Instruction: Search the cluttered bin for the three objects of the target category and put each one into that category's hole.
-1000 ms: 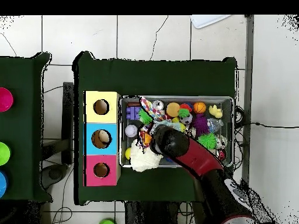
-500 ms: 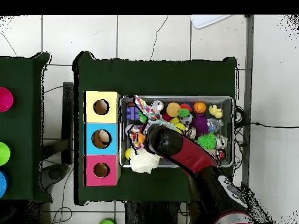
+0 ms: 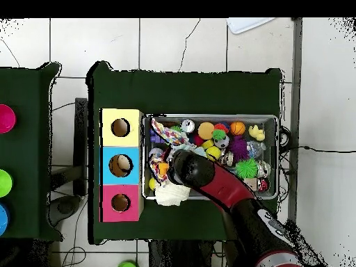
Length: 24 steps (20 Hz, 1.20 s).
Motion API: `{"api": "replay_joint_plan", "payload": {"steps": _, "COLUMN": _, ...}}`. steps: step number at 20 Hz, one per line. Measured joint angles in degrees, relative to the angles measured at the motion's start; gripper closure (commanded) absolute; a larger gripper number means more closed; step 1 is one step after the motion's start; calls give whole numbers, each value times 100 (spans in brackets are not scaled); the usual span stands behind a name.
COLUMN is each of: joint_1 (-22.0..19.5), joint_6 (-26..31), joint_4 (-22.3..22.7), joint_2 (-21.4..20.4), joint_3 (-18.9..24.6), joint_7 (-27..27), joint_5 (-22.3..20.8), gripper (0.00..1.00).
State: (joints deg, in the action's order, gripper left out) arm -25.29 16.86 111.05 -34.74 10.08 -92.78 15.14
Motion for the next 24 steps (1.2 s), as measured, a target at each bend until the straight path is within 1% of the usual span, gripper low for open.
{"api": "replay_joint_plan", "payload": {"steps": 4, "joint_1": -26, "joint_6": 1, "joint_4": 62, "joint_2": -23, "joint_3": 7, "joint_7": 0, "joint_5": 1, "gripper": 100}}
{"api": "replay_joint_plan", "payload": {"steps": 5, "joint_1": -24, "joint_6": 2, "joint_4": 70, "joint_2": -34, "joint_3": 8, "joint_7": 0, "joint_5": 1, "gripper": 0}}
{"api": "replay_joint_plan", "payload": {"steps": 19, "joint_1": -15, "joint_6": 24, "joint_4": 81, "joint_2": -74, "joint_3": 74, "joint_7": 0, "joint_5": -1, "gripper": 0}}
{"api": "replay_joint_plan", "payload": {"steps": 22, "joint_1": -17, "joint_6": 149, "joint_4": 118, "joint_2": -181, "joint_3": 73, "joint_7": 0, "joint_5": -2, "gripper": 0}}
{"api": "replay_joint_plan", "payload": {"steps": 24, "joint_1": -17, "joint_6": 351, "joint_4": 145, "joint_2": -314, "joint_3": 73, "joint_7": 0, "joint_5": -4, "gripper": 0}}
